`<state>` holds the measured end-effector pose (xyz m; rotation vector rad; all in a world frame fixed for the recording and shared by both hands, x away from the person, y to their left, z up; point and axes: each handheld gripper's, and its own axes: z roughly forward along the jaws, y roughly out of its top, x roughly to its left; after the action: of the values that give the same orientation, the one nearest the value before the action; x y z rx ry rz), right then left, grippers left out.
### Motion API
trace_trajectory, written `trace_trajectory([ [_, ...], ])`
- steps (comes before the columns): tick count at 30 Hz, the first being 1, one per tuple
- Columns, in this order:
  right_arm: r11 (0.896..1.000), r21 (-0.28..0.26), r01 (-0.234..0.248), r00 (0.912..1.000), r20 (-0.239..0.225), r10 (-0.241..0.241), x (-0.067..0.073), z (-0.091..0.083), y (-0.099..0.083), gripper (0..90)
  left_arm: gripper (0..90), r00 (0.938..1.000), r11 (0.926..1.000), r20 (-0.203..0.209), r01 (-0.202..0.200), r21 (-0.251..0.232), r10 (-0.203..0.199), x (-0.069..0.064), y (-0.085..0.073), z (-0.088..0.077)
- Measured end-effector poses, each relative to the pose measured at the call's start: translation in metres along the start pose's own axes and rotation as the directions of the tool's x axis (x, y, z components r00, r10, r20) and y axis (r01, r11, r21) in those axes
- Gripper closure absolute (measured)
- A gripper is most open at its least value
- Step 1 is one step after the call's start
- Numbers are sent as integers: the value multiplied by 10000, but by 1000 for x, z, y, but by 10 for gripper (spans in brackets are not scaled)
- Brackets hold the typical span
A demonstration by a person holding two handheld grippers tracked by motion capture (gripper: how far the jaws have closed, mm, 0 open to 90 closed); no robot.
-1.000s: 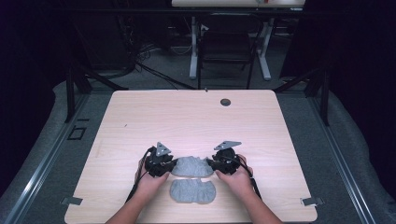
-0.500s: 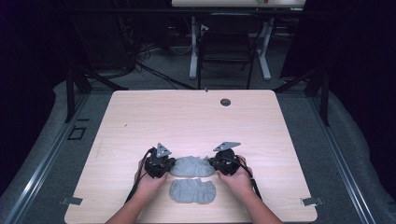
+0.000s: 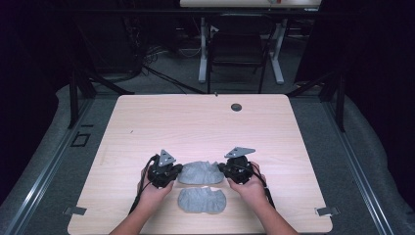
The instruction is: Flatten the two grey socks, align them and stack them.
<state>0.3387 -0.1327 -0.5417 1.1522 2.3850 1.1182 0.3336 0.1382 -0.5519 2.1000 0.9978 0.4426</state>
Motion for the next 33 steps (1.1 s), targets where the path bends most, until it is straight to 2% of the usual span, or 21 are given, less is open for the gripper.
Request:
trace_trajectory([
  [7, 9998, -123, 142, 9998, -127, -144, 5, -10, 1, 874, 879, 9999, 9998, 112, 49, -169, -47, -2, -1, -11],
  [15, 9986, -345, 399, 9989, -251, -408, 15, -26, -1, 874, 879, 9996, 9996, 271, -77, -281, 85, -8, -5, -27],
  [21, 9982, -346, 480, 9980, -403, -494, 22, -33, -7, 874, 879, 9989, 9991, 443, -119, -419, 138, -12, -10, -38],
  [24, 9983, -398, 417, 9977, -521, -437, 27, -38, -12, 874, 879, 9984, 9991, 557, -13, -422, 36, -15, -13, -42],
  [28, 9981, -399, 459, 9969, -621, -483, 34, -44, -19, 874, 879, 9975, 9994, 693, -144, -324, 166, -20, -19, -45],
  [33, 9981, -387, 485, 9958, -757, -514, 40, -50, -25, 874, 879, 9968, 9996, 792, -43, -289, 66, -25, -26, -48],
])
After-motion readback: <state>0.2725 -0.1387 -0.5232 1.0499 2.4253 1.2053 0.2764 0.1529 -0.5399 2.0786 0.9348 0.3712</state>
